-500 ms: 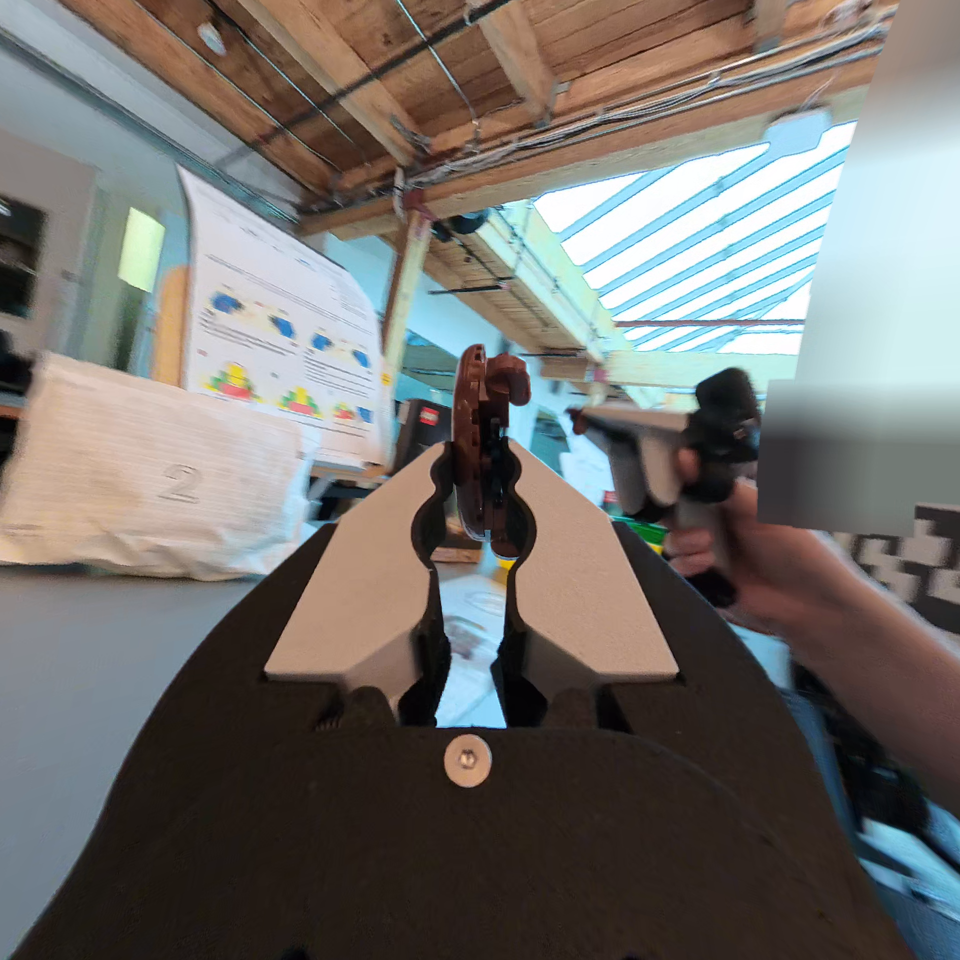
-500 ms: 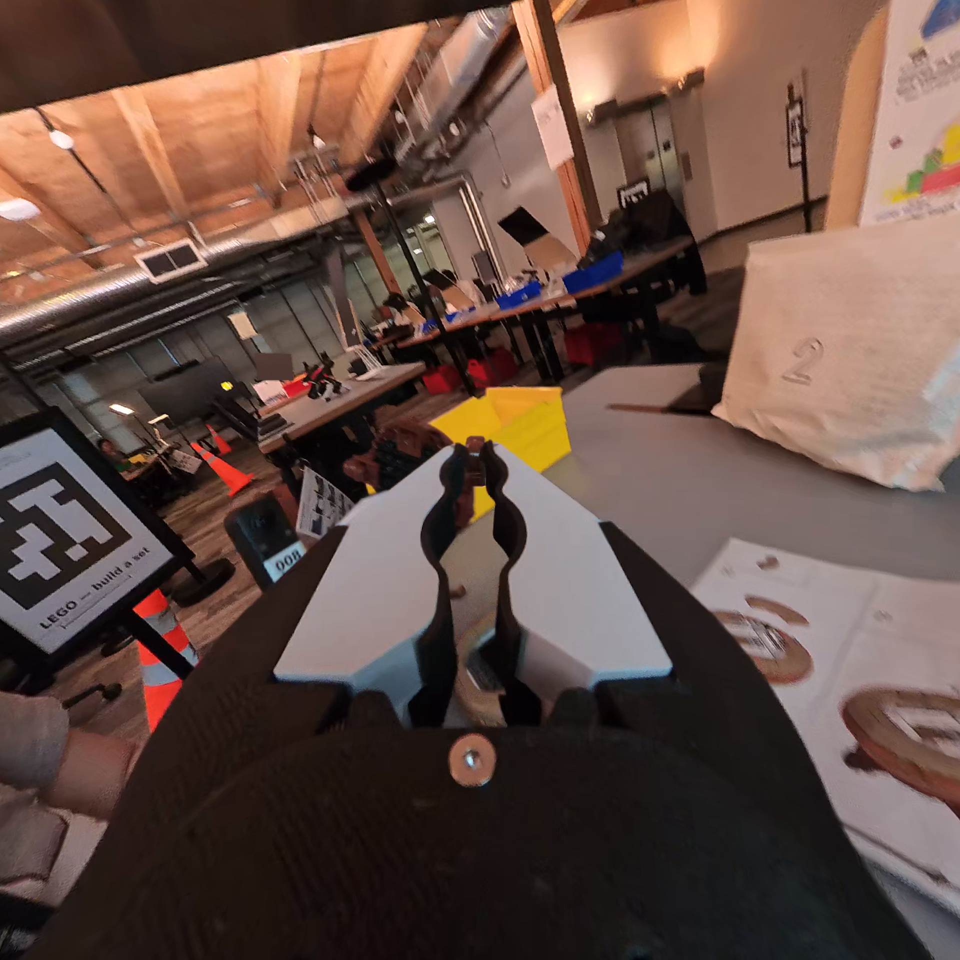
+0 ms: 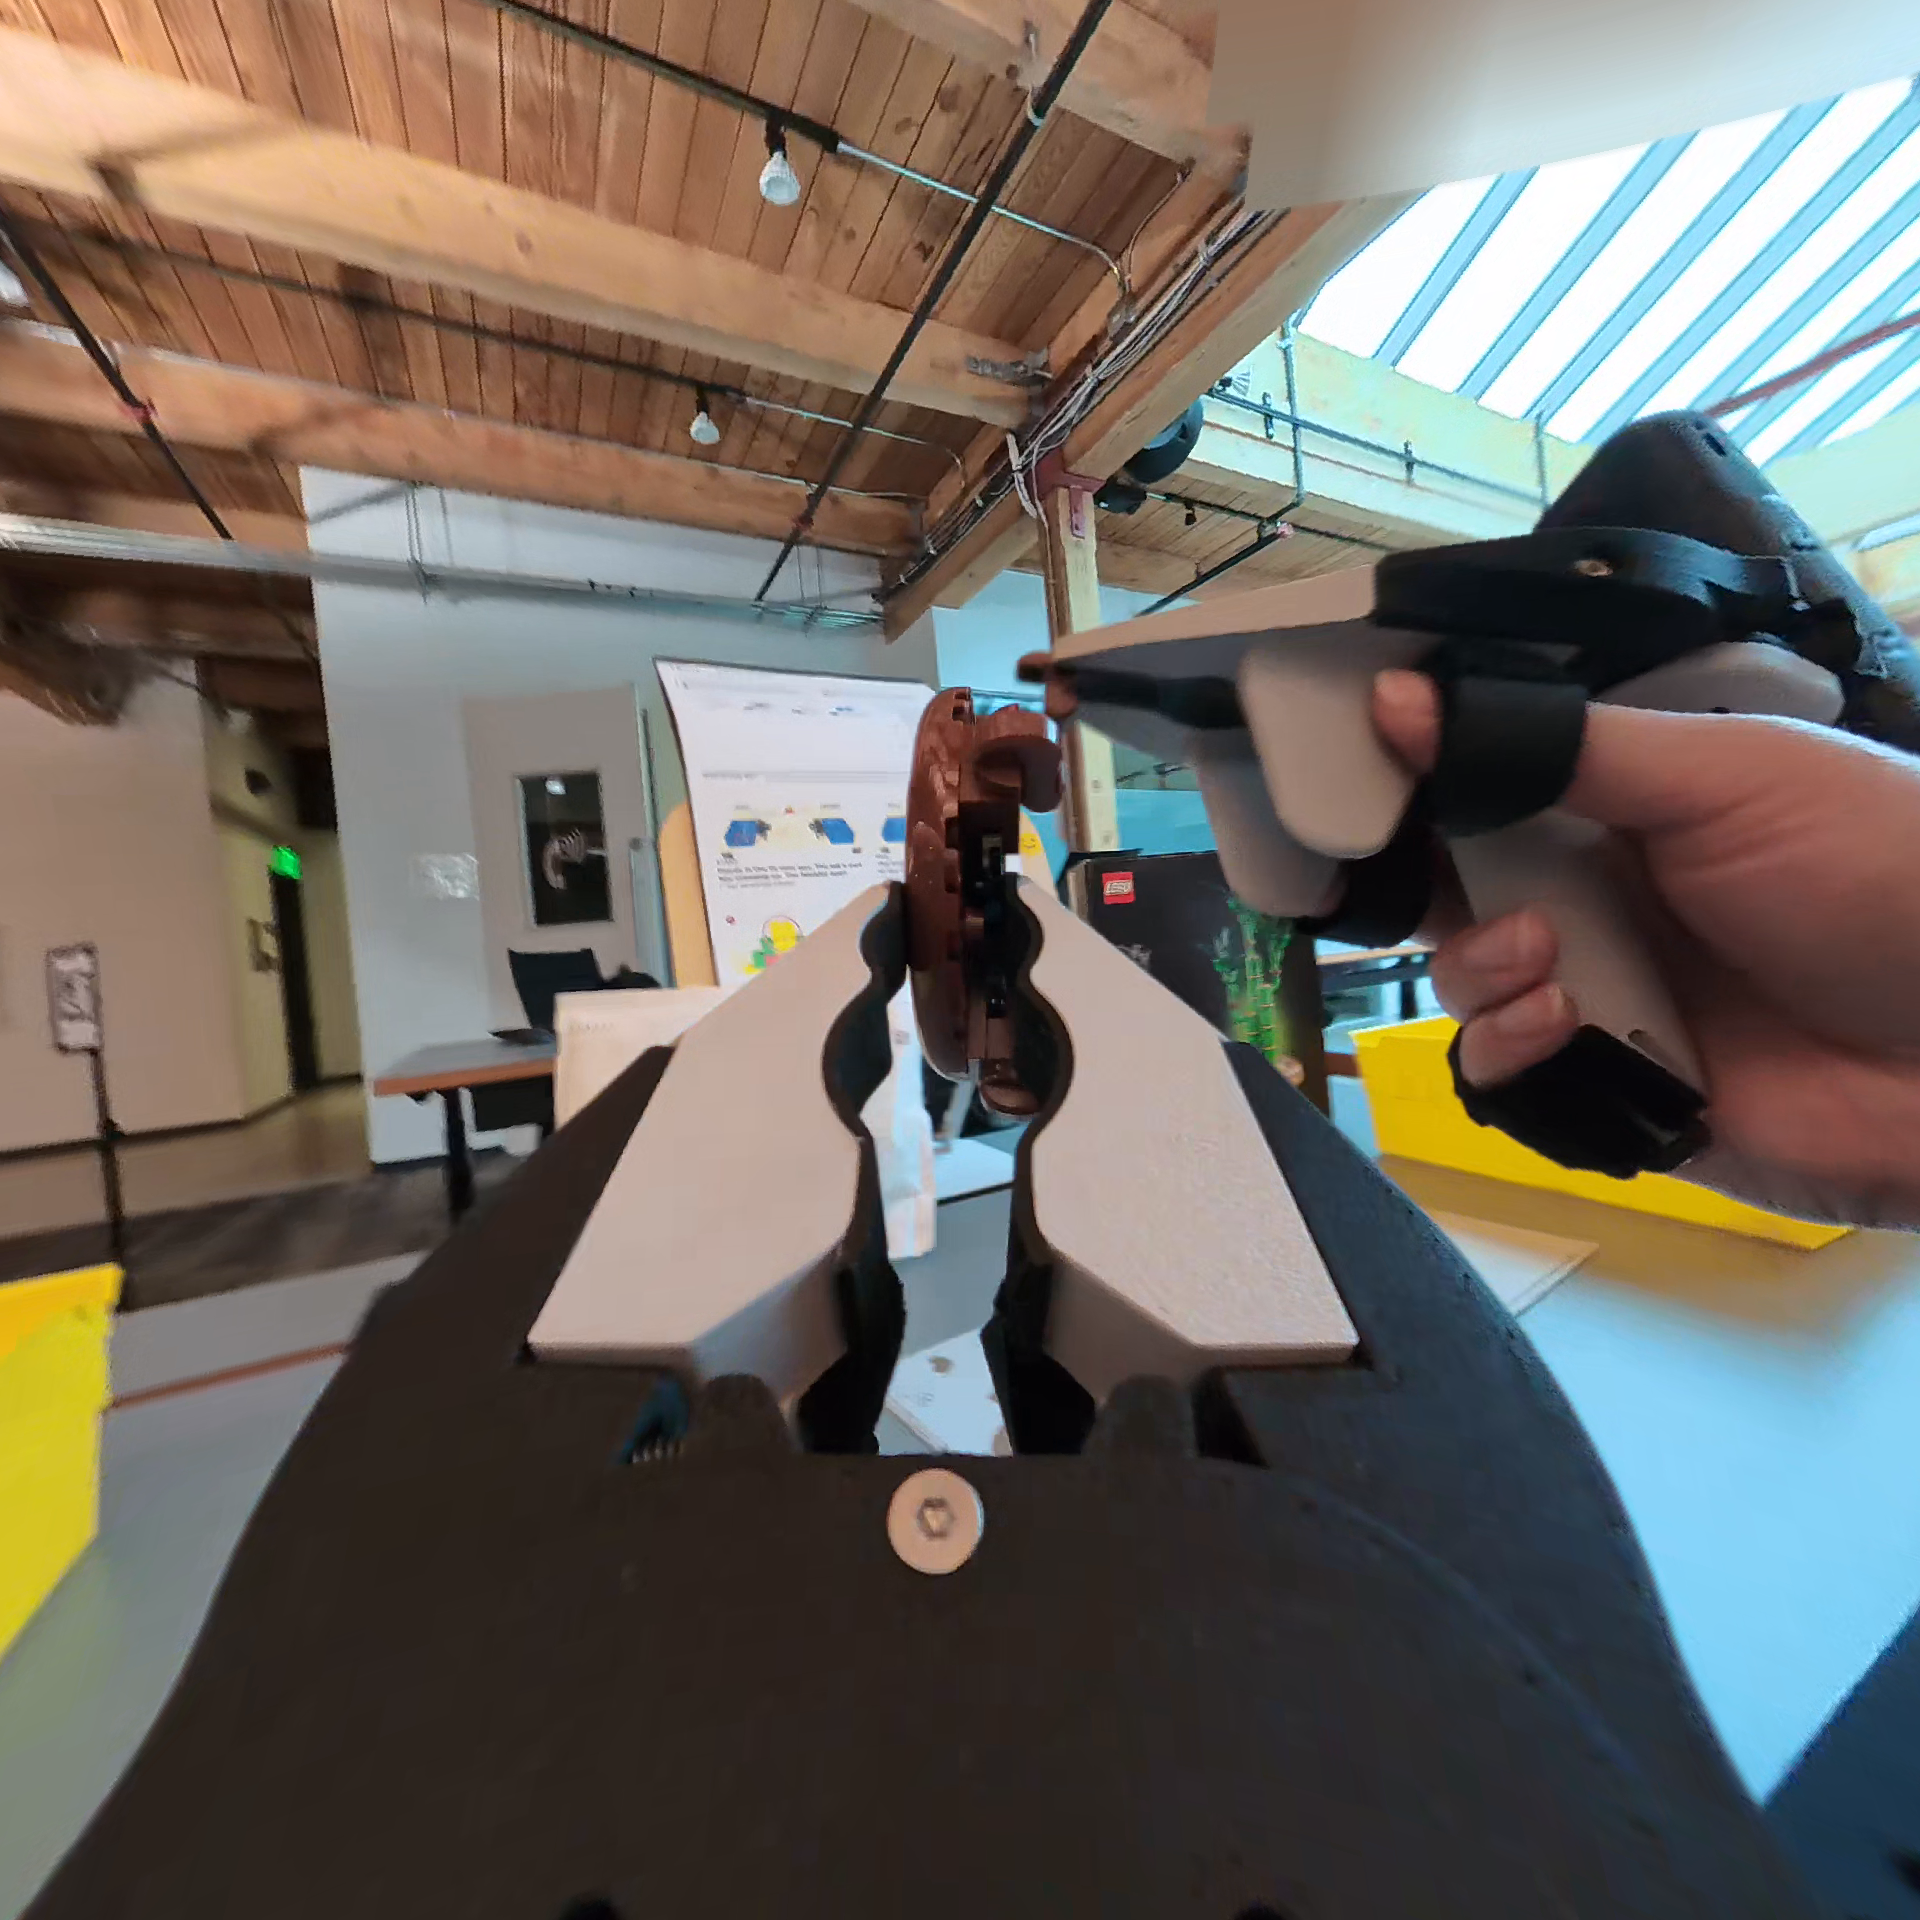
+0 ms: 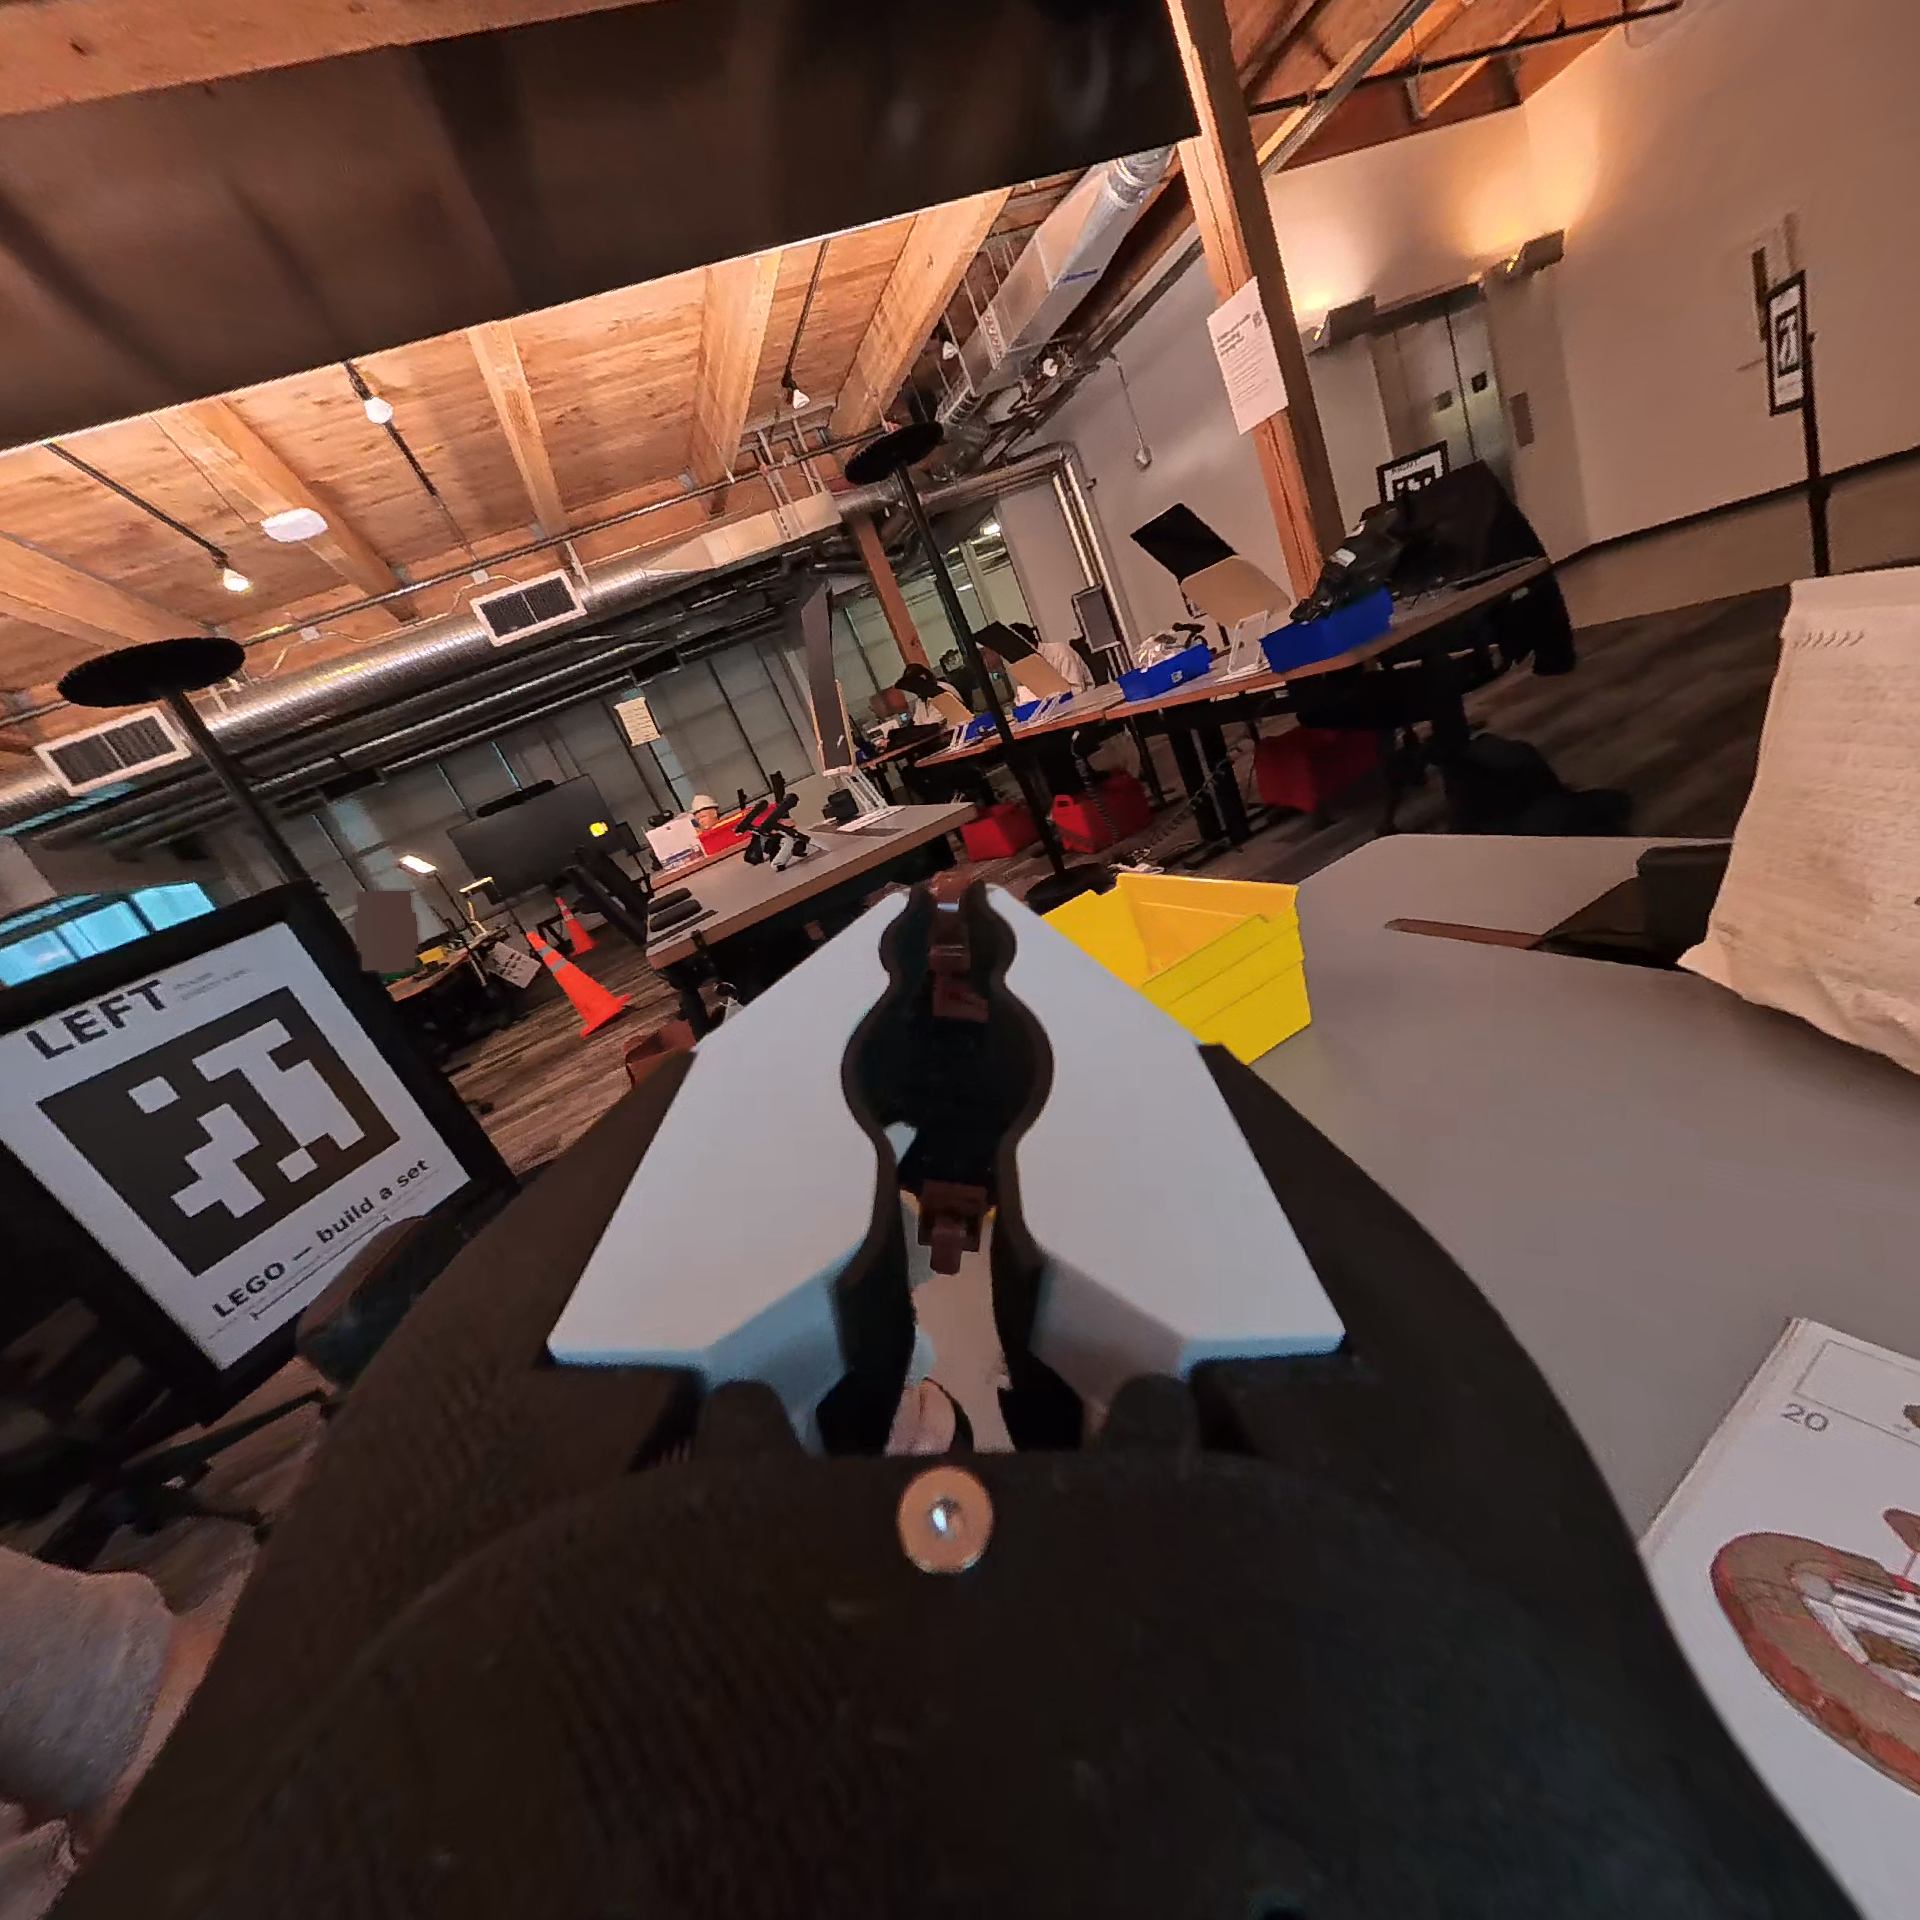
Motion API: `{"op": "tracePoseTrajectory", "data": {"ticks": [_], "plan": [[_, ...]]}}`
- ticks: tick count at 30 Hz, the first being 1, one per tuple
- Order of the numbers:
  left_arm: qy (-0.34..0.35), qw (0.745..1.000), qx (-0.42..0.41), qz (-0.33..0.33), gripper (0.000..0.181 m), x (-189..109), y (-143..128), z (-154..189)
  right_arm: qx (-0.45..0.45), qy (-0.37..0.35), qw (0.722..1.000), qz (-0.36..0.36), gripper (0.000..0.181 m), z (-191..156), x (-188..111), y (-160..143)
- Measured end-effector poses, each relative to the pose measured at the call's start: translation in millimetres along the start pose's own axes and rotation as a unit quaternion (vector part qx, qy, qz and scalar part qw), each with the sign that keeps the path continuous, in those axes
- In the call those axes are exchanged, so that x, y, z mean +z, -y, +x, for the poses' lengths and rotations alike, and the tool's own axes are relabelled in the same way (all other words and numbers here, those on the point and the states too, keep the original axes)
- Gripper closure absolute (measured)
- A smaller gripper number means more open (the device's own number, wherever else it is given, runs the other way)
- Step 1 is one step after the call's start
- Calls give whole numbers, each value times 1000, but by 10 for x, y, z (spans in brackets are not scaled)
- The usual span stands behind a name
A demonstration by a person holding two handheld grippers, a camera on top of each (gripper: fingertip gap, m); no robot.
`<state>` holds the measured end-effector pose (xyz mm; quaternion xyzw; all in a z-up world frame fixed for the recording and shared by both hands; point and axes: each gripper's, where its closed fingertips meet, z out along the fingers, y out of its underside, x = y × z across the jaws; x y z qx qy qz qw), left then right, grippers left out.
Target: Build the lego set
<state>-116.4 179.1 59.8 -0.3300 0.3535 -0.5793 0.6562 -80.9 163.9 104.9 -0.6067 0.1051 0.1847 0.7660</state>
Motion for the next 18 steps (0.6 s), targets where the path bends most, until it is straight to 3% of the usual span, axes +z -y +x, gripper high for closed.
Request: {"op": "tracePoseTrajectory", "data": {"ticks": [4,18], "plan": [[6,999,44,10,166,-7,80,41,0,-1,1000,-7,176,-8,5,-29],[-11,999,52,4,166,-51,118,50,24,21,998,-46,176,-61,-12,-47]]}}
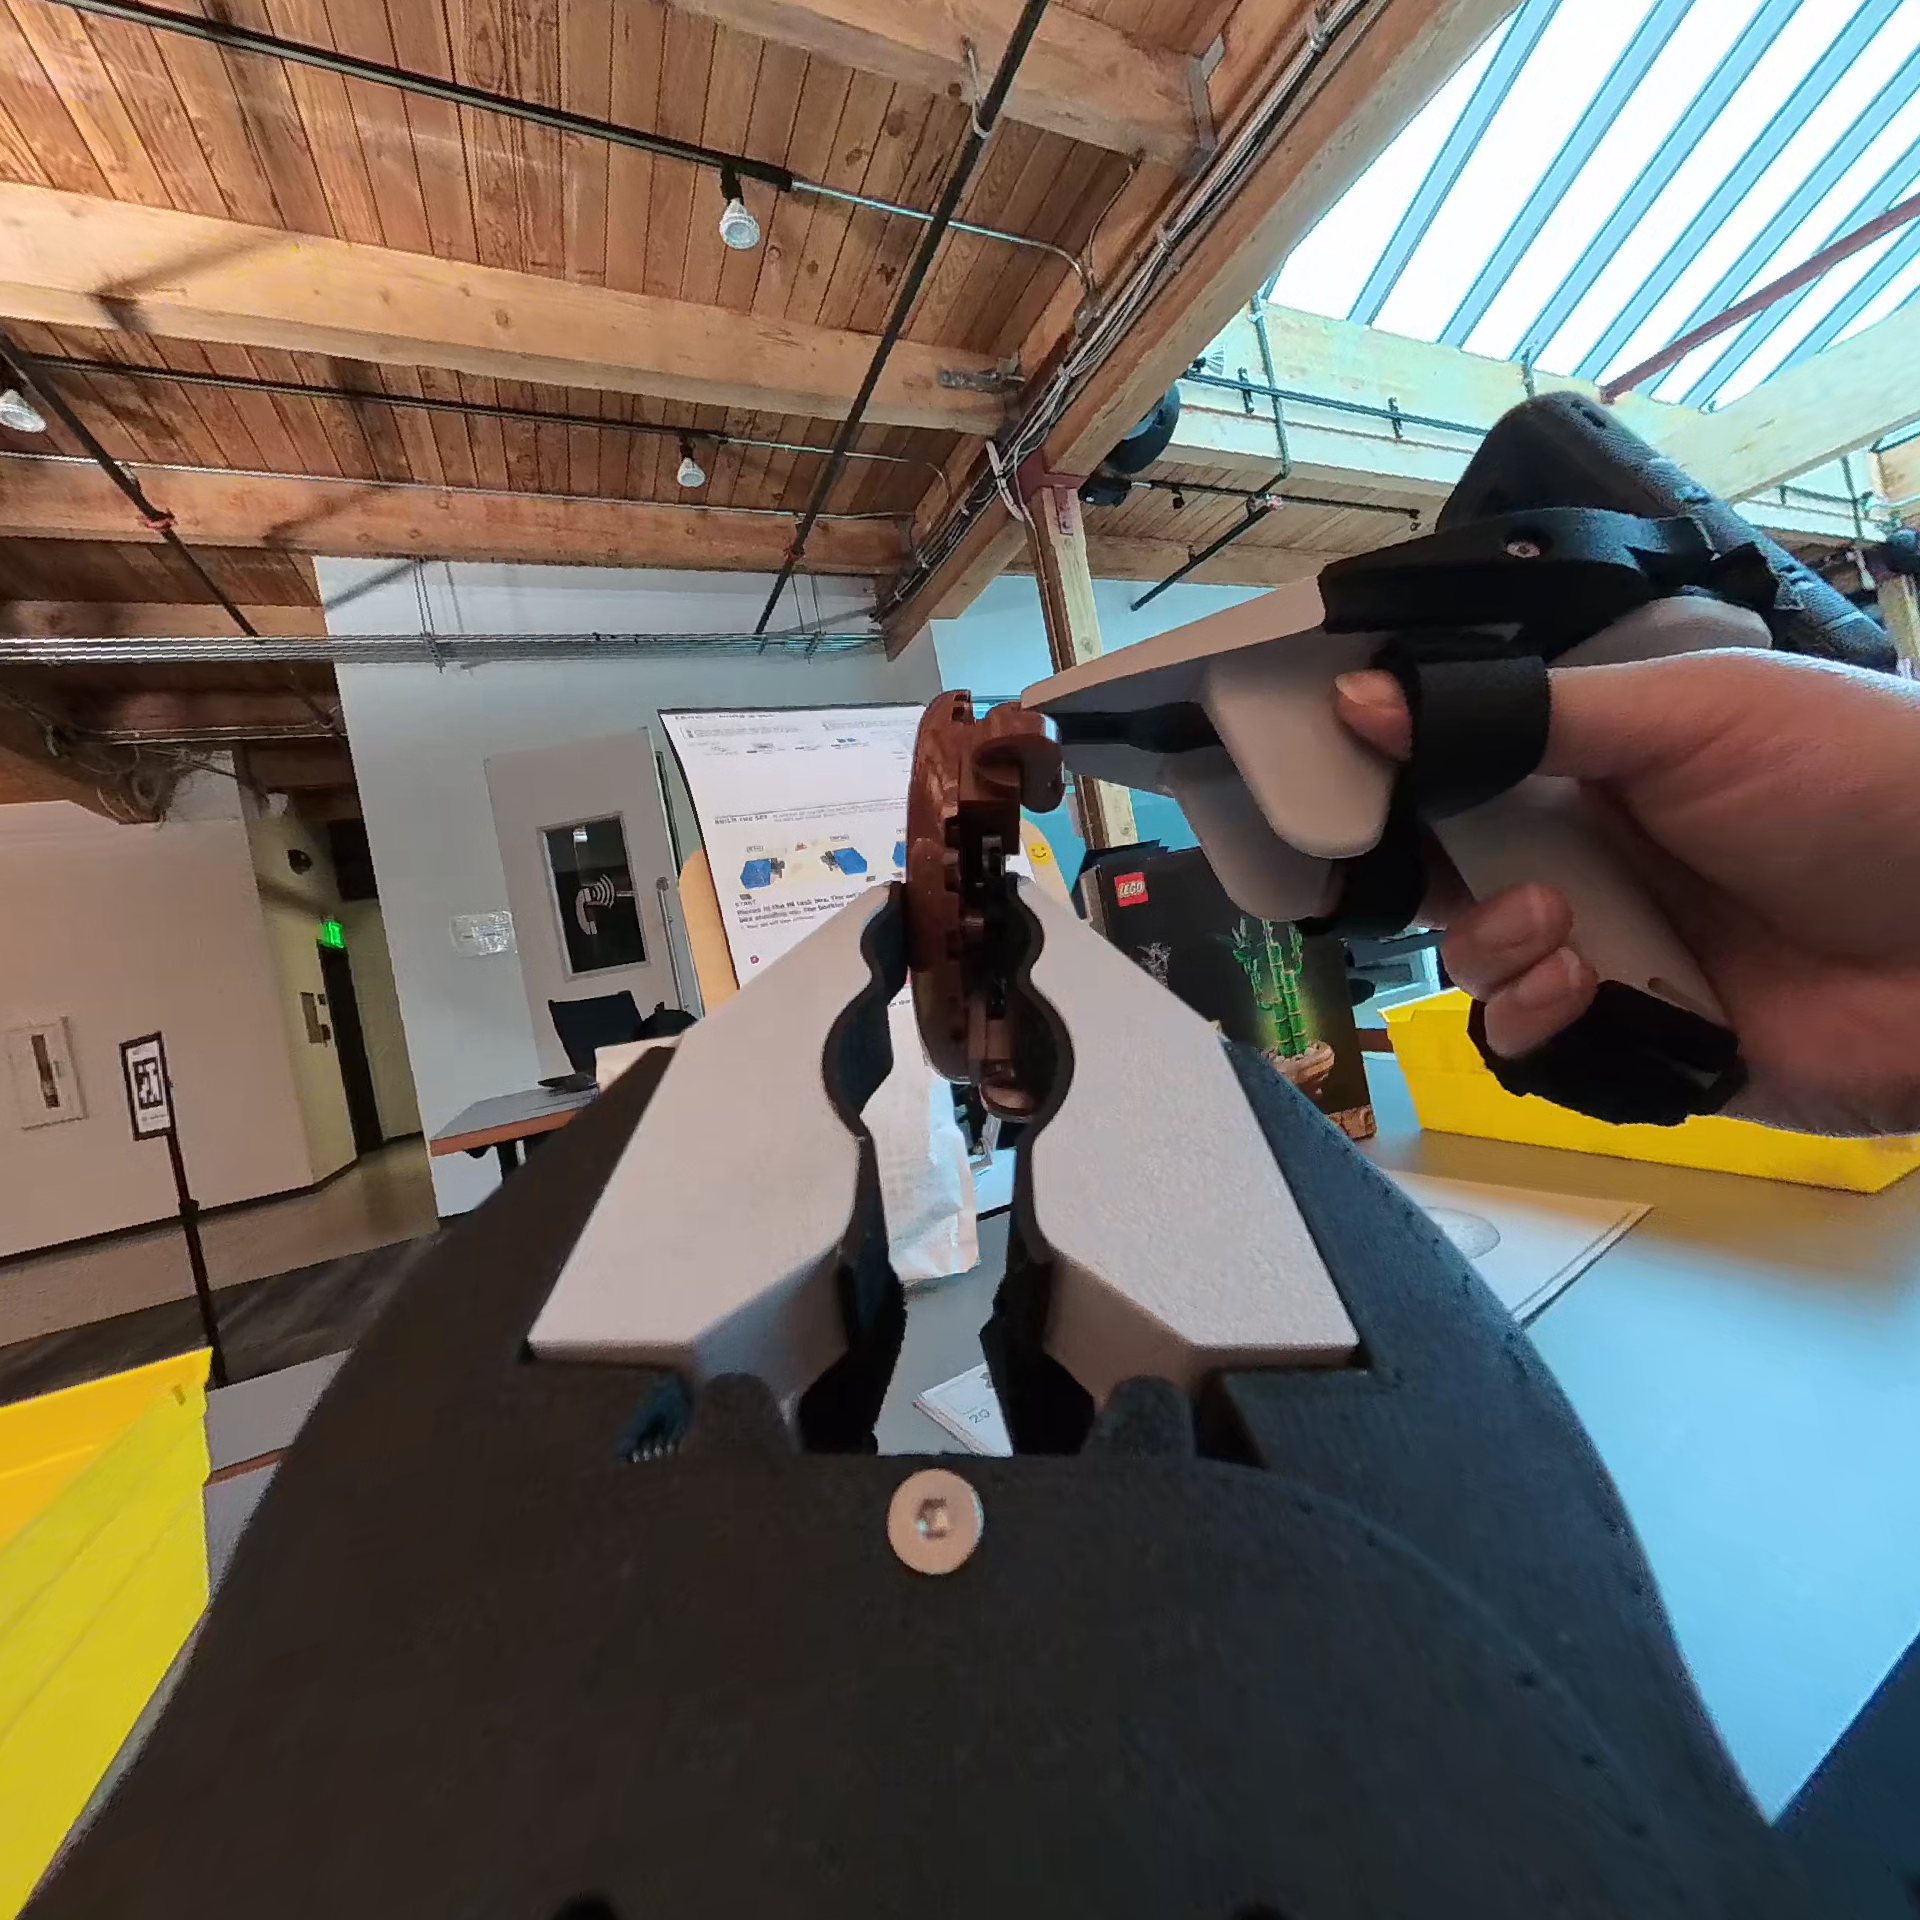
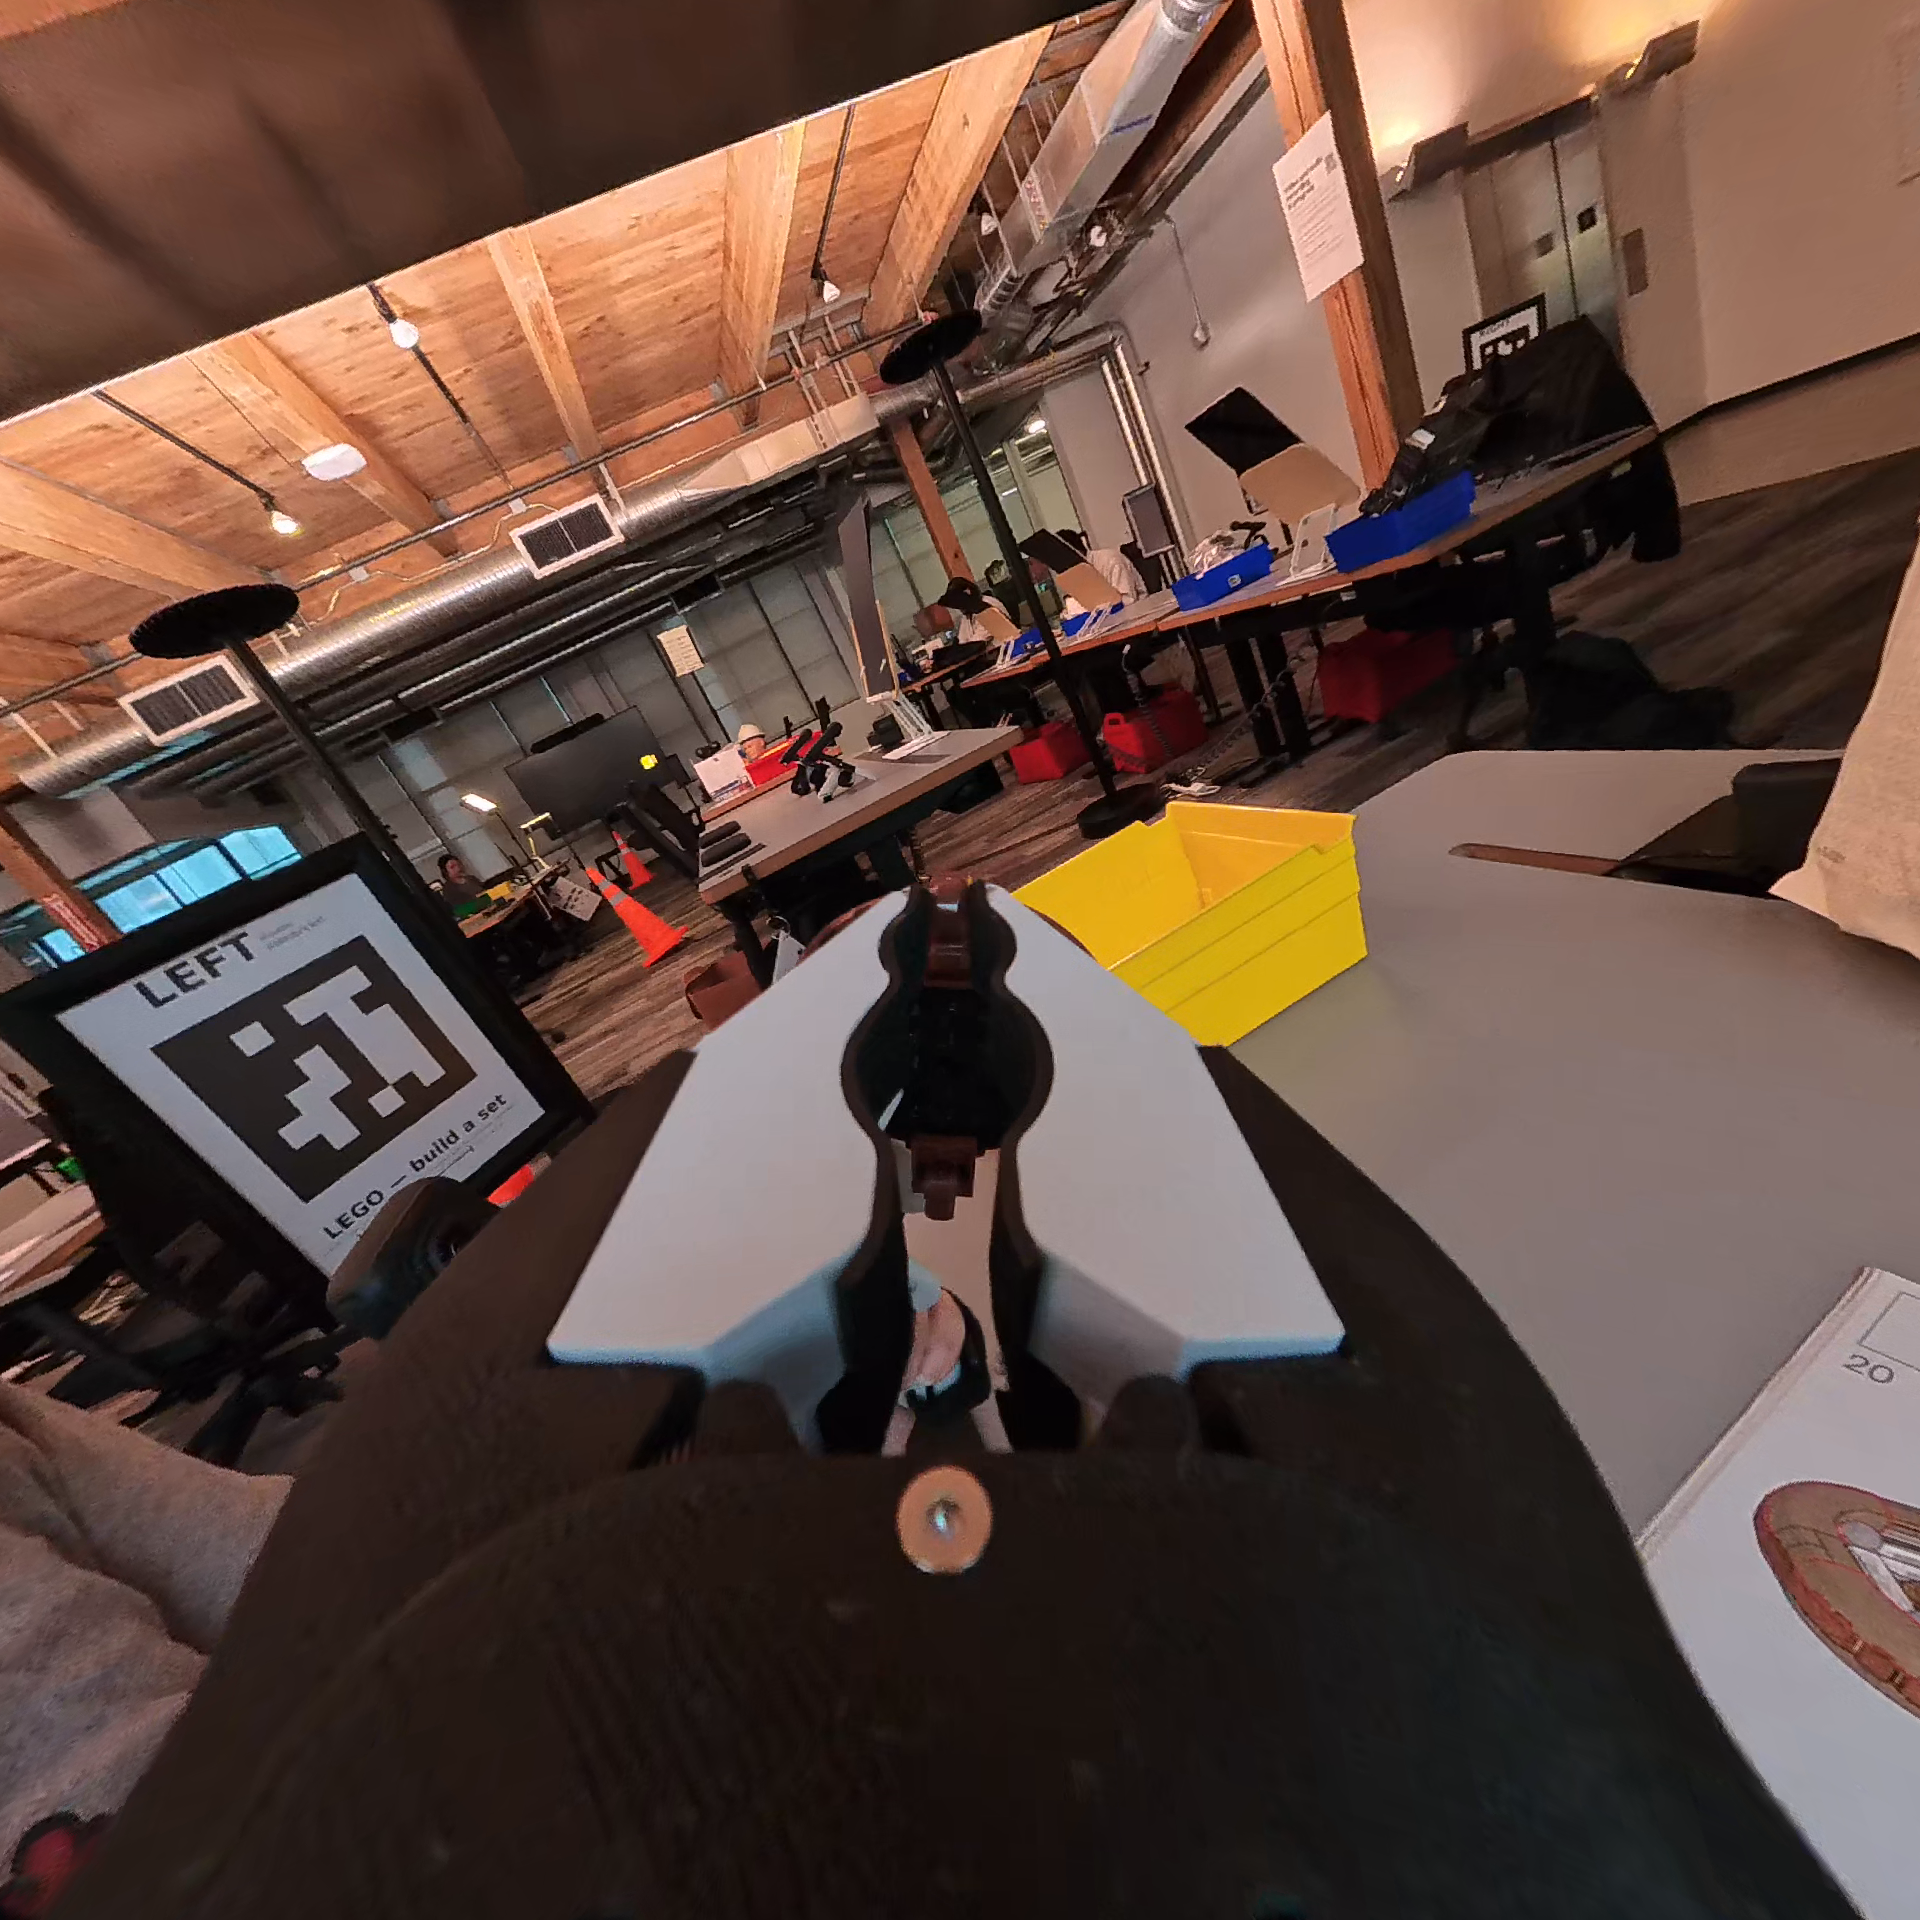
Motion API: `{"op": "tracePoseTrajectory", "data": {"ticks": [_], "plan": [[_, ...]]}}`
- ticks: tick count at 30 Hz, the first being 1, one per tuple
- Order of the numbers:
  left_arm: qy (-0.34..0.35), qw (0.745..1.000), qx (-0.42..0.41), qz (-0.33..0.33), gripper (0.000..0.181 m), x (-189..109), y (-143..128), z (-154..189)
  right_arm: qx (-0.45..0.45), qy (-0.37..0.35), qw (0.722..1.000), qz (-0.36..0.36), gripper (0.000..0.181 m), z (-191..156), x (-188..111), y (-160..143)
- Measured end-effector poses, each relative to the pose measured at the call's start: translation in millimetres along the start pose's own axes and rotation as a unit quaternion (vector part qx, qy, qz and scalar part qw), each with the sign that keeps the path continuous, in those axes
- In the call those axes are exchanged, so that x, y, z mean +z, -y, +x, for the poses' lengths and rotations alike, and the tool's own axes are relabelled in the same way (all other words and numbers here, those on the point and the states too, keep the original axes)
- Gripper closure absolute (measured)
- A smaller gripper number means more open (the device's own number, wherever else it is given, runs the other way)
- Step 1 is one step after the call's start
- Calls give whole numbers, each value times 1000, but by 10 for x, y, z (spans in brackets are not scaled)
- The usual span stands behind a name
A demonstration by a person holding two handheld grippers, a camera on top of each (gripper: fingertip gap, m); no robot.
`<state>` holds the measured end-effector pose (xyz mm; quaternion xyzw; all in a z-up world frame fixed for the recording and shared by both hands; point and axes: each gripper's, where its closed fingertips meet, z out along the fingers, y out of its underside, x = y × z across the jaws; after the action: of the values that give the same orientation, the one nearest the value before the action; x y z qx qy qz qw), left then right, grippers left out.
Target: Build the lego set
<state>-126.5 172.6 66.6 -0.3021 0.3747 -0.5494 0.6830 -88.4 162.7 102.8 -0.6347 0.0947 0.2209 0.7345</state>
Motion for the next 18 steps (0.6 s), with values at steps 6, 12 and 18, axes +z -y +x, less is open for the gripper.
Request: {"op": "tracePoseTrajectory", "data": {"ticks": [6,12,18], "plan": [[-2,999,34,1,166,-14,55,-22,12,20,999,-27,176,-68,10,-2],[-14,996,85,-8,166,-59,116,-17,16,40,997,-58,176,-110,10,-20],[-49,991,119,-21,166,-64,133,-5,25,52,993,-102,176,-121,-28,-45]]}}
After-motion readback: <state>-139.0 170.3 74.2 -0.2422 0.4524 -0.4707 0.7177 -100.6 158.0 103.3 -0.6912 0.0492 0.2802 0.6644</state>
